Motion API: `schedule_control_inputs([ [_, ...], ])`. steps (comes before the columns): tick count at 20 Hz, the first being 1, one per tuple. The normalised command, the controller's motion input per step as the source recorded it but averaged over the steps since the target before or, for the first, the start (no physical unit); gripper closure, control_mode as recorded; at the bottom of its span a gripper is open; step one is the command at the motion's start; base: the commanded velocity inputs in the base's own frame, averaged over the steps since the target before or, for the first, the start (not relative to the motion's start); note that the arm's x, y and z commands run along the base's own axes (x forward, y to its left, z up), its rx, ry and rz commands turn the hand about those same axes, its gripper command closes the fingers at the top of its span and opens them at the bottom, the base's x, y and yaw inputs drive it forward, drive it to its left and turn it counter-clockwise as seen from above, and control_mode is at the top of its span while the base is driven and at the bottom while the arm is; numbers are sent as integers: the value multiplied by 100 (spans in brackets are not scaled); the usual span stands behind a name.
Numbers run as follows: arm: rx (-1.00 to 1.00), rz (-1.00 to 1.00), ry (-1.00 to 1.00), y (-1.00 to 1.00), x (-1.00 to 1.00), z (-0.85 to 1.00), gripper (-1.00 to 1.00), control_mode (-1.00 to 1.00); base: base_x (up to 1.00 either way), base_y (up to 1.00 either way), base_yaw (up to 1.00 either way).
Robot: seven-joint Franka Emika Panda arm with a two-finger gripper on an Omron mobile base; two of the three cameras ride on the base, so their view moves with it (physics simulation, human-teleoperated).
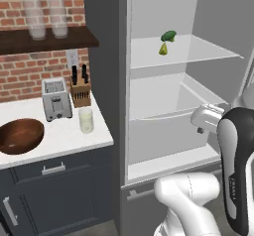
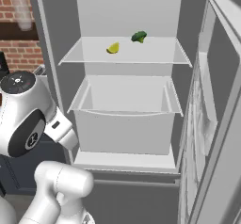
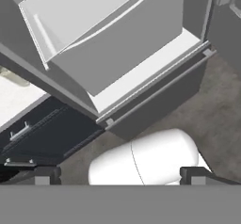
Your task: Grab a lemon wedge from the fridge and one ice cube from the ice bowl, and put them in the glass of lemonade.
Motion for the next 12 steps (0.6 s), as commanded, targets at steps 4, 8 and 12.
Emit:
schedule_control_inputs([
  [4,0,0,0,0,0,0,-100,100,46,-26,28],
  [8,0,0,0,0,0,0,-100,100,57,-24,11],
  [12,0,0,0,0,0,0,-100,100,18,-56,3],
])
